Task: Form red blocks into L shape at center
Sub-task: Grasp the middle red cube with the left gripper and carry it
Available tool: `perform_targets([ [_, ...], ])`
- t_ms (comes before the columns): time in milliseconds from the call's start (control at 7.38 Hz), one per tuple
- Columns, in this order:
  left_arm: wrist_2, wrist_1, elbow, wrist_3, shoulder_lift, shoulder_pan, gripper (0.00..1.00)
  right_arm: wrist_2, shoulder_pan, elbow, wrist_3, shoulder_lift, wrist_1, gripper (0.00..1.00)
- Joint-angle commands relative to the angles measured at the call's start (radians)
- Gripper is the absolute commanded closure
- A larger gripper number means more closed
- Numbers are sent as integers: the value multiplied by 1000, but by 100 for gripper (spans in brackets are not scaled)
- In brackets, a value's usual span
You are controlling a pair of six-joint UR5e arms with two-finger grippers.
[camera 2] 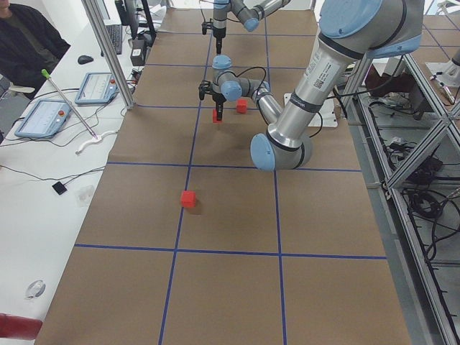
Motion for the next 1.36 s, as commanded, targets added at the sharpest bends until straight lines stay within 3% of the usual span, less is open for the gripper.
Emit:
perform_targets([
  [0, 0, 1, 106, -6, -129, 7, 100, 0, 6, 0, -1, -8, 1, 0],
  [271, 1, 0, 157, -3, -174, 50, 100, 0, 8, 0, -1, -8, 1, 0],
  [1220, 4, 7, 146, -28, -170, 107, 100, 0, 8, 0, -1, -11, 1, 0],
])
